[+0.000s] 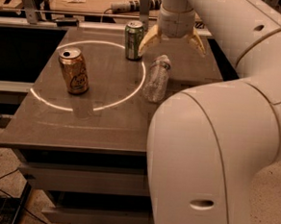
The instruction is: Place water bottle upright
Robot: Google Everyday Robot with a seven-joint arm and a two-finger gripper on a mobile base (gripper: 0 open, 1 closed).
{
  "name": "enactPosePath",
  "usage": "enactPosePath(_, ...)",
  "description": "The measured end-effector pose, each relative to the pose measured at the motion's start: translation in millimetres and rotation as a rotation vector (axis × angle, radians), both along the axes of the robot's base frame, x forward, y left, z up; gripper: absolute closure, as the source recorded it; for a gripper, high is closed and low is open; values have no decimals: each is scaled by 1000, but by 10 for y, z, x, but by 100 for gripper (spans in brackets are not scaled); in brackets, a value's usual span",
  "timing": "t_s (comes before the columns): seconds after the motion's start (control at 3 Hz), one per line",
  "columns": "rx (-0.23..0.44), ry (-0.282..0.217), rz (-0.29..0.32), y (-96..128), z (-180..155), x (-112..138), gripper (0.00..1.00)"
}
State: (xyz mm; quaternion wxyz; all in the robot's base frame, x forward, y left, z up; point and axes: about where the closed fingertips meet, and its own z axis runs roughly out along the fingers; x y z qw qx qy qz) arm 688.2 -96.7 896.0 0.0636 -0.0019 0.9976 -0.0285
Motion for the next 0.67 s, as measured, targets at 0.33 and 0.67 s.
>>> enactPosePath(0.33, 107, 37, -60, 86, -128, 21, 0)
enactPosePath(0.67, 190, 73, -99, 123, -235, 2, 0)
